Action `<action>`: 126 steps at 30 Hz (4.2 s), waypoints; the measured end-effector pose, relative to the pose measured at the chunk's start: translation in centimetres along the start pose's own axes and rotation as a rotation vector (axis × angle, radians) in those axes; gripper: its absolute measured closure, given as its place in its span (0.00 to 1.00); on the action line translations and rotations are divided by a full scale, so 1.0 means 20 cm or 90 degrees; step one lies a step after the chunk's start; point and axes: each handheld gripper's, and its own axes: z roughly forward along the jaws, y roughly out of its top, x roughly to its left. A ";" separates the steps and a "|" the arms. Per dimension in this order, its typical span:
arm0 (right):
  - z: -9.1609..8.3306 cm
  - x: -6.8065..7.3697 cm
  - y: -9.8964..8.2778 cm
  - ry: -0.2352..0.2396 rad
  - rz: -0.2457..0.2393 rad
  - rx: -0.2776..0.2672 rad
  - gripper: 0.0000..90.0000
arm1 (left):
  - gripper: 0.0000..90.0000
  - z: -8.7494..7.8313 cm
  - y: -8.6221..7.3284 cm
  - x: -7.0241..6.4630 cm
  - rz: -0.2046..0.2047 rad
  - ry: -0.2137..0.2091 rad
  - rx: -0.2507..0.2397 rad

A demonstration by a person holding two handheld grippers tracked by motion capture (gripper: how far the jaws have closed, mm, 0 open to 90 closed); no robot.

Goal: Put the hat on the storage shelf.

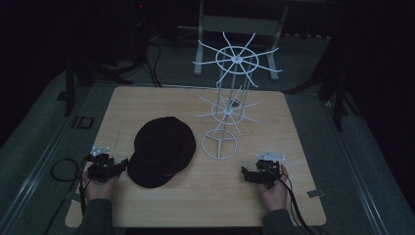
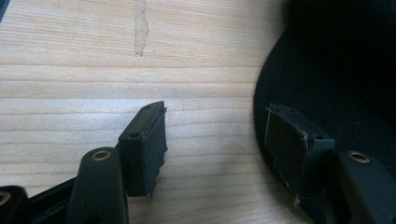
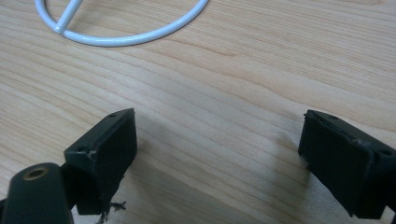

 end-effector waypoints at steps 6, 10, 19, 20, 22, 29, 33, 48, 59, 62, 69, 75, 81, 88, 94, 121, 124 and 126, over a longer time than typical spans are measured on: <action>0.00 0.00 0.00 0.000 0.003 0.000 0.12 | 0.48 -0.06 0.03 -0.01 -0.006 -0.031 0.002; 0.00 0.00 0.00 0.000 0.003 0.000 0.13 | 0.48 -0.12 0.08 -0.07 0.042 -0.045 0.000; 0.00 0.00 0.00 -0.002 0.005 0.000 0.13 | 0.47 -0.22 0.17 -0.17 0.117 -0.105 0.002; 0.00 0.00 0.00 -0.002 0.006 0.000 0.13 | 0.47 -0.23 0.18 -0.18 0.124 -0.107 0.002; 0.00 0.00 0.00 -0.002 0.006 0.000 0.13 | 0.46 -0.24 0.20 -0.21 0.134 -0.109 -0.006; 0.00 0.00 0.00 -0.002 0.006 0.000 0.13 | 0.44 -0.26 0.25 -0.33 0.179 -0.133 -0.008; 0.00 0.01 0.00 -0.002 0.008 0.000 0.13 | 0.44 -0.25 0.26 -0.37 0.186 -0.142 -0.009; 0.00 0.01 0.00 -0.003 0.008 0.000 0.13 | 0.36 -0.15 0.29 -0.57 0.222 -0.167 0.024; 0.00 0.01 0.00 -0.003 0.008 0.000 0.13 | 0.29 -0.07 0.29 -0.68 0.241 -0.159 0.050; 0.00 0.01 0.00 -0.003 0.008 0.000 0.13 | 0.27 -0.05 0.29 -0.71 0.244 -0.146 0.055; 0.00 0.01 0.00 -0.003 0.008 0.000 0.13 | 0.21 0.01 0.29 -0.79 0.258 -0.125 0.069; 0.00 0.01 0.00 -0.003 0.008 0.000 0.13 | 0.19 0.05 0.28 -0.82 0.265 -0.105 0.080; 0.00 0.01 0.00 -0.003 0.008 0.000 0.13 | 0.18 0.09 0.28 -0.85 0.266 -0.058 0.095; 0.00 0.01 0.00 -0.003 0.008 0.000 0.13 | 0.29 0.10 0.27 -0.84 0.261 -0.027 0.108; 0.00 0.01 0.00 -0.003 0.008 0.000 0.13 | 0.45 0.10 0.24 -0.82 0.265 -0.003 0.110; 0.00 0.01 0.00 -0.003 0.008 0.000 0.13 | 0.94 -0.06 0.32 -0.70 0.223 -0.077 0.026; 0.00 0.01 0.00 -0.003 0.008 0.000 0.13 | 0.94 -0.10 0.35 -0.67 0.212 -0.090 0.014; 0.00 0.01 0.00 -0.003 0.009 0.000 0.13 | 0.94 -0.12 0.36 -0.64 0.194 -0.102 0.004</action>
